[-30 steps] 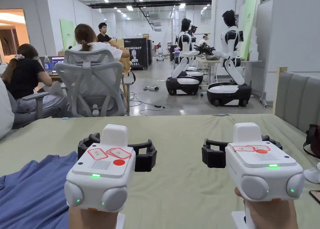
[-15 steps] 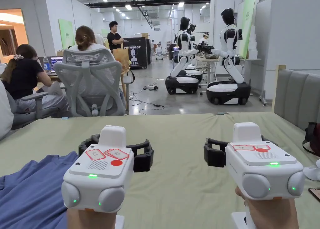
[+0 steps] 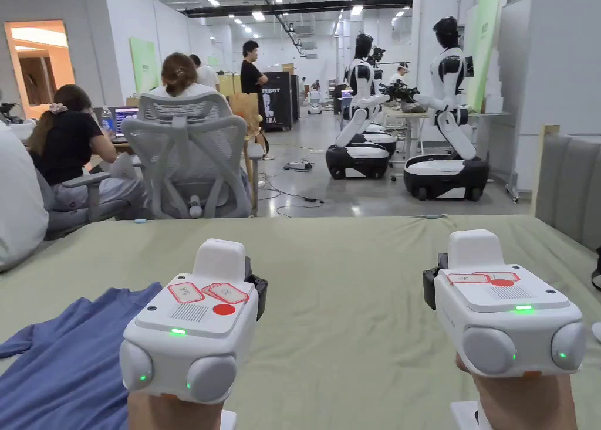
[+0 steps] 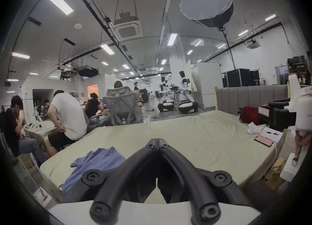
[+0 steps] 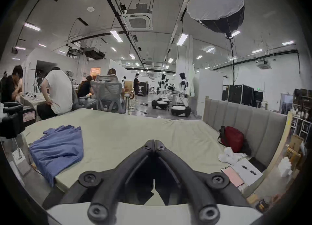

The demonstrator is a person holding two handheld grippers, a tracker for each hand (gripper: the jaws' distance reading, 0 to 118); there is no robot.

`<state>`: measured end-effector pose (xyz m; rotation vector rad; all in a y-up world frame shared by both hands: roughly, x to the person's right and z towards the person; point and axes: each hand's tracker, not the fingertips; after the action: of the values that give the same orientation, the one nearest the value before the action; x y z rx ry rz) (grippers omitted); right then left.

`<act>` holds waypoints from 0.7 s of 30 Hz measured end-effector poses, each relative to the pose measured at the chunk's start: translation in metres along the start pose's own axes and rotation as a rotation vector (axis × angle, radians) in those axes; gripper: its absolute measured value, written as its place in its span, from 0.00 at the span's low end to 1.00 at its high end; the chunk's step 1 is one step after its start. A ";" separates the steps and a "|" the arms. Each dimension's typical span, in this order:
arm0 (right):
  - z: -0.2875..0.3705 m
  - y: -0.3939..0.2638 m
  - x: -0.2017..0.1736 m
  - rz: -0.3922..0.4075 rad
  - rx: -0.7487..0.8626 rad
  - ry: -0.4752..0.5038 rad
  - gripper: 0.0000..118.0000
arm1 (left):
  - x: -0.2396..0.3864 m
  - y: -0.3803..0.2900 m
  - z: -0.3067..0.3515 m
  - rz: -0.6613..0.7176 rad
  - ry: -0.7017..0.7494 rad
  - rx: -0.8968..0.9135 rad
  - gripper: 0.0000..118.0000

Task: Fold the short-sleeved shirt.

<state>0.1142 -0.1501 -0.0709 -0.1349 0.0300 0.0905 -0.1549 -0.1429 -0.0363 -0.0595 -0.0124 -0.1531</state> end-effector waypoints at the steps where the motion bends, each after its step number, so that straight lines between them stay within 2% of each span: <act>1: -0.002 0.001 -0.009 -0.010 0.002 0.028 0.00 | -0.013 0.000 0.004 0.002 0.031 -0.005 0.00; 5: -0.007 0.008 -0.073 0.024 0.021 0.175 0.00 | -0.076 -0.003 0.028 0.051 0.185 -0.013 0.00; 10: -0.005 0.009 -0.155 -0.009 0.012 0.426 0.00 | -0.147 -0.016 0.068 0.059 0.359 -0.066 0.00; 15: -0.008 0.006 -0.190 0.021 0.003 0.466 0.00 | -0.175 -0.031 0.076 0.098 0.396 -0.118 0.00; 21: -0.039 -0.002 -0.197 0.040 -0.071 0.497 0.00 | -0.179 -0.070 0.013 0.118 0.307 -0.289 0.00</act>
<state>-0.0829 -0.1747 -0.1024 -0.2253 0.5264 0.0962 -0.3429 -0.1836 -0.0224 -0.3238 0.3200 -0.0442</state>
